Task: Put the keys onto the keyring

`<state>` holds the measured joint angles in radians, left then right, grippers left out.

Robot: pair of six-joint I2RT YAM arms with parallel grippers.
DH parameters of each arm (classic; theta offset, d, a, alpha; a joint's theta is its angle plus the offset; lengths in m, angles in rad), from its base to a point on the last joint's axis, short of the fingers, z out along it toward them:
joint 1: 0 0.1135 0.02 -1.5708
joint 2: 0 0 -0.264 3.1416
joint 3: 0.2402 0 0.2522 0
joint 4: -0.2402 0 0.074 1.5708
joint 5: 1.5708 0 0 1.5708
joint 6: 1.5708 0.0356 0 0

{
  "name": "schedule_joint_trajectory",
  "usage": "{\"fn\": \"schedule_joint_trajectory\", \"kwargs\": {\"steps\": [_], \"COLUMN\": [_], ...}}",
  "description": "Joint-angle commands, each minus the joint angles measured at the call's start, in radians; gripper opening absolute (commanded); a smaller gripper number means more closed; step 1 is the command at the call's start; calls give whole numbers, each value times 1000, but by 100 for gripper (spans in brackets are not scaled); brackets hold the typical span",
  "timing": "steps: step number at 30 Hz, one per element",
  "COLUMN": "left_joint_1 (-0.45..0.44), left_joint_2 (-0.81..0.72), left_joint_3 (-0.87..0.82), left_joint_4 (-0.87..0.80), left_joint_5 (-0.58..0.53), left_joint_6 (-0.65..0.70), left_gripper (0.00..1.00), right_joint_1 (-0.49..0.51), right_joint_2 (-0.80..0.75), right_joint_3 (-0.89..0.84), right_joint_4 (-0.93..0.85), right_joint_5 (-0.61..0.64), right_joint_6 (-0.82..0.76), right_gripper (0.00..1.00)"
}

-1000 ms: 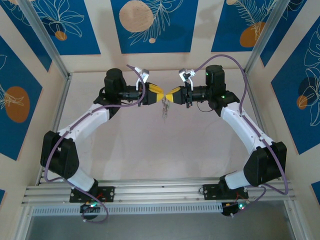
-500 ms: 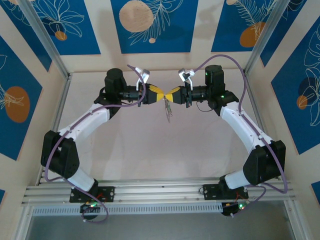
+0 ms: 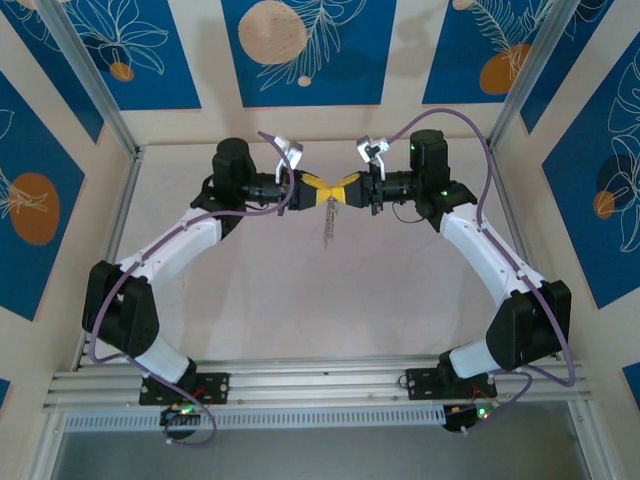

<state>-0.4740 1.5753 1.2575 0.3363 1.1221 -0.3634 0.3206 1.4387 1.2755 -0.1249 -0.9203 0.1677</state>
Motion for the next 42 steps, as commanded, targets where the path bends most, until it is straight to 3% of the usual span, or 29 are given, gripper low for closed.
{"fn": "schedule_joint_trajectory", "kwargs": {"steps": [1, 4, 7, 10, 14, 22, 29, 42], "left_joint_1": [-6, -6, -6, -6, -6, -9, -12, -26], "left_joint_2": [15, 13, 7, -3, -16, -32, -31, -28], "left_joint_3": [18, 7, -12, -36, -81, -160, -194, -189], "left_joint_4": [49, 81, 127, 178, 272, 459, 573, 620], "left_joint_5": [12, 5, -14, -36, -68, -94, -95, -87], "left_joint_6": [-11, -27, -51, -75, -131, -248, -329, -370], "left_gripper": [3, 0, 0, 0, 0, 0, 0, 0], "right_joint_1": [5, 0, -33, -77, -98, -37, 35, 75], "right_joint_2": [-1, -6, -39, -91, -169, -319, -371, -302], "right_joint_3": [23, 18, -25, -100, -202, -406, -466, -414], "right_joint_4": [9, 11, 76, 186, 274, 397, 412, 410], "right_joint_5": [-13, 3, 12, 9, 38, 290, 469, 506], "right_joint_6": [12, 18, 76, 159, 224, 285, 246, 198], "right_gripper": [0, 0, 26, 38, 39, 44, 49, 50]}}
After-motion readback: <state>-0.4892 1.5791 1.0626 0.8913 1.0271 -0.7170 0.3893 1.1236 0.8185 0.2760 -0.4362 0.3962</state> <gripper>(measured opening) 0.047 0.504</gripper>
